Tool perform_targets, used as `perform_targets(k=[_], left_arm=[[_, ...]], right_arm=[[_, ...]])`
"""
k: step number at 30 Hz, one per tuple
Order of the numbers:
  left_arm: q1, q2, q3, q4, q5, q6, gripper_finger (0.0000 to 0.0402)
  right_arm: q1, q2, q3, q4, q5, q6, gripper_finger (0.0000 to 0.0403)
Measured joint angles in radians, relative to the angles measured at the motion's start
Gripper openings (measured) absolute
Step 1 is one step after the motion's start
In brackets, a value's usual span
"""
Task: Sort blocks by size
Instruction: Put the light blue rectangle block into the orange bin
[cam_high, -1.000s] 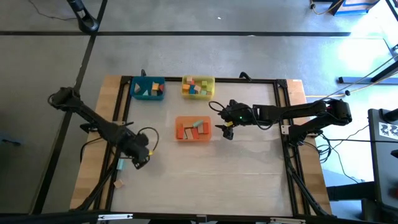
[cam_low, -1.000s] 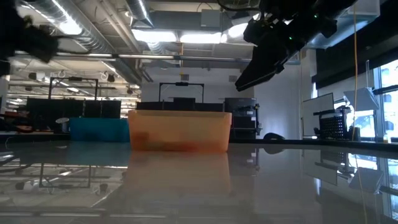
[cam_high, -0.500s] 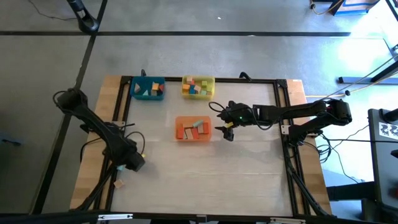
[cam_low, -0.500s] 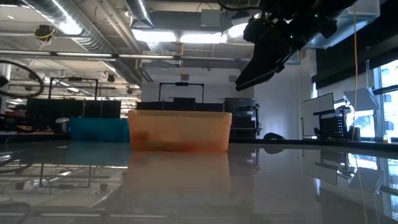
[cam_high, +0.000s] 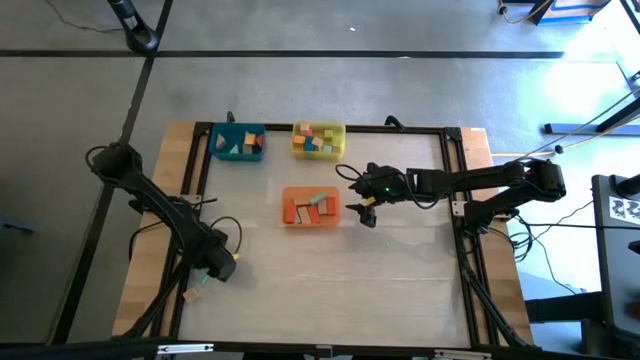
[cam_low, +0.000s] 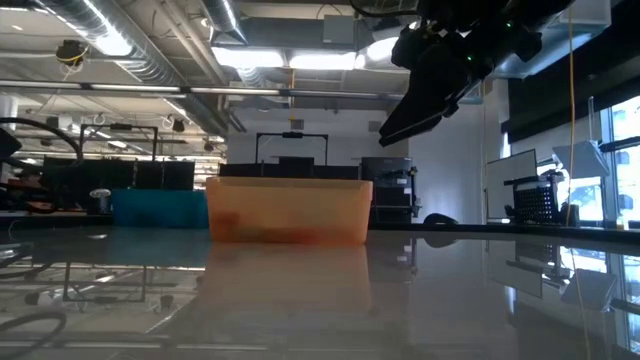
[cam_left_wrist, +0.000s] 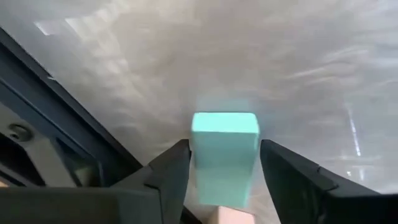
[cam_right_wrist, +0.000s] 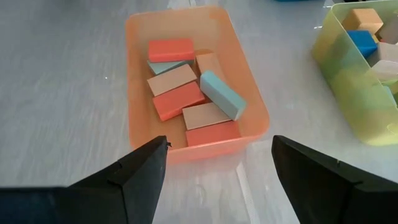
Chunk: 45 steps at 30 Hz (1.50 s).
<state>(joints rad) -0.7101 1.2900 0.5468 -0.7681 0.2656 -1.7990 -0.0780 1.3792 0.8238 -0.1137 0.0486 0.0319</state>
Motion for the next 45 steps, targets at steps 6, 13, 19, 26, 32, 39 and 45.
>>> perform_targets(k=[6,13,19,26,32,39,45], left_arm=[[-0.004,-0.004,-0.038,0.035,-0.001,0.064,0.0161],[-0.002,-0.004,-0.055,0.051,0.005,0.124,0.0130],[-0.002,-0.023,-0.053,0.046,0.000,0.172,0.0114],[0.020,-0.056,0.020,-0.010,-0.033,0.239,0.0119],[0.096,-0.088,0.087,-0.033,-0.106,0.369,0.0114],[0.231,-0.108,0.196,-0.036,-0.264,0.668,0.0120],[0.363,-0.109,0.274,-0.016,-0.452,0.943,0.0122]], right_arm=[[0.000,0.000,0.000,-0.001,0.000,0.000,0.0289],[0.000,0.000,0.000,-0.002,0.000,0.000,0.0289],[0.000,0.000,0.000,-0.010,0.000,0.000,0.0289],[-0.001,-0.082,0.000,-0.134,0.002,0.011,0.0289],[-0.001,-0.168,0.000,-0.227,0.011,0.015,0.0289],[-0.001,-0.198,0.000,-0.264,0.012,0.016,0.0289],[-0.001,-0.198,0.000,-0.264,0.013,0.016,0.0289]])
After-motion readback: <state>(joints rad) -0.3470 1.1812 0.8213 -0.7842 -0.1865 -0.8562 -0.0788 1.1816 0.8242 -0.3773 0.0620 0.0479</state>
